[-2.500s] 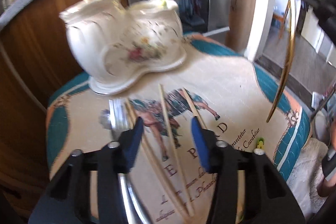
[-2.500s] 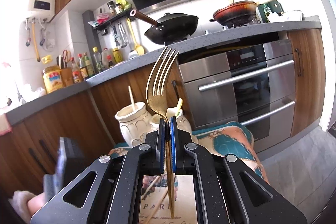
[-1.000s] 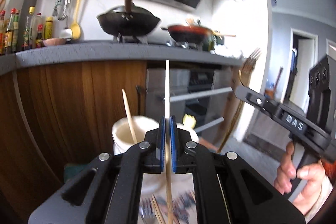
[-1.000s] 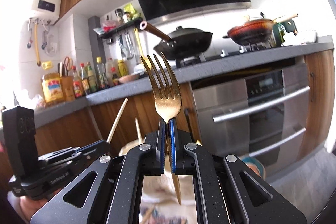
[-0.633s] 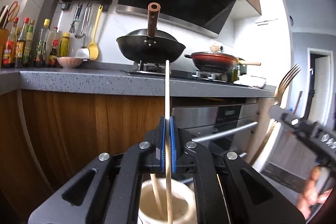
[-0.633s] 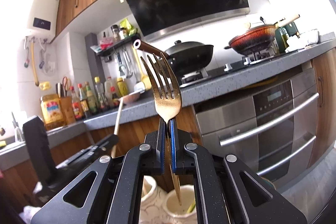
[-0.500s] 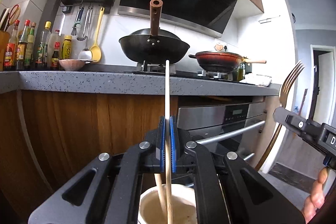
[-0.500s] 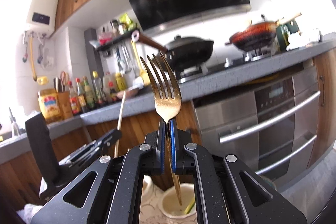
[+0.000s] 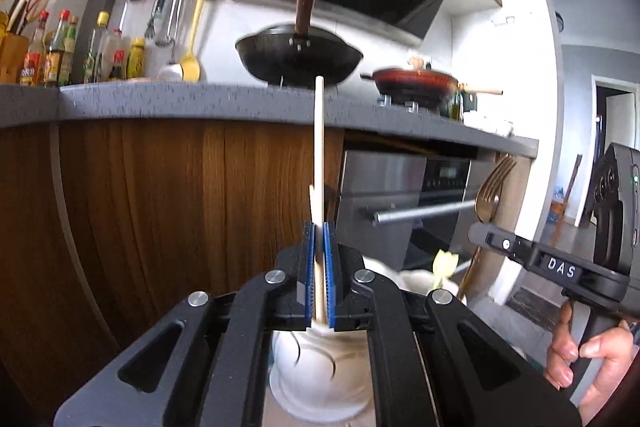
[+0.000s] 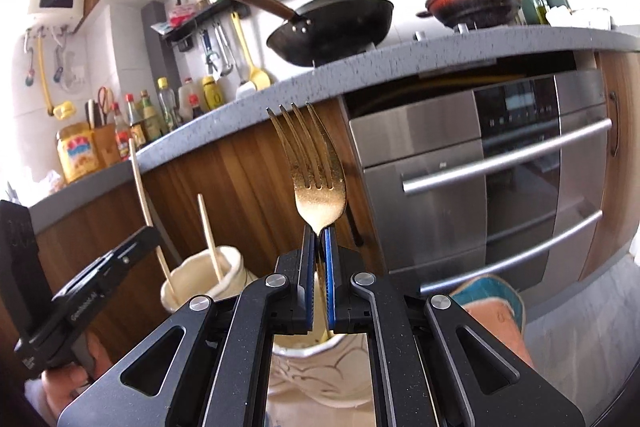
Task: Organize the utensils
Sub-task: 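Lower the gold fork into the smaller cup with right while left lowers chopstick into larger cup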
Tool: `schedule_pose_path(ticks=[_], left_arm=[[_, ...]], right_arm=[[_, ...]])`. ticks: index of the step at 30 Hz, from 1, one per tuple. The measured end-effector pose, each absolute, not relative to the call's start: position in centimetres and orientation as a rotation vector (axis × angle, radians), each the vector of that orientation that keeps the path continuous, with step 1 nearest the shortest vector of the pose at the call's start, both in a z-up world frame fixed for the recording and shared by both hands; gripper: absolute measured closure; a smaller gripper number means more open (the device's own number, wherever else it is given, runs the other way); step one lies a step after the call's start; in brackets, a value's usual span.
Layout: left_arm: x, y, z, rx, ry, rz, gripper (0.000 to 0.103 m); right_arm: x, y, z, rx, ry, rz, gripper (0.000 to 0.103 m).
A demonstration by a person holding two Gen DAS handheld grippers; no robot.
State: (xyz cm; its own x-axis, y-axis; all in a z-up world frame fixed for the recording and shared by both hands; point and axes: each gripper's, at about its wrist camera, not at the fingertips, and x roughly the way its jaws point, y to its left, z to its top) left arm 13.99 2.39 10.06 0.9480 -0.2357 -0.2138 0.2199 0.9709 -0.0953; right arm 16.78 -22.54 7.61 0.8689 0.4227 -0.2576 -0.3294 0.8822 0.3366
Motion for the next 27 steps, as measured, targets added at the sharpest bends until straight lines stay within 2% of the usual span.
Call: schedule_pose_path(ticks=[13,23,25,27], left_arm=[[14.5,2.9,8.3,-0.052,0.312,-0.259,0.096],[14.5,3.0,8.2,-0.055,0.31,-0.246,0.078],[14.5,2.9,8.2,-0.05,0.31,-0.243,0.077],[14.4,2.9,8.3,-0.047,0.307,-0.241,0.07]], right_arm=[[17.4,-22.2,6.8,0.266,0.352,0.373,0.097],[18.0,-22.6,6.5,0.269,0.364,0.328,0.096],[18.0,-22.6,6.4,0.267,0.368,0.32,0.091],[17.8,-22.7,6.5,0.274,0.362,0.323,0.076]])
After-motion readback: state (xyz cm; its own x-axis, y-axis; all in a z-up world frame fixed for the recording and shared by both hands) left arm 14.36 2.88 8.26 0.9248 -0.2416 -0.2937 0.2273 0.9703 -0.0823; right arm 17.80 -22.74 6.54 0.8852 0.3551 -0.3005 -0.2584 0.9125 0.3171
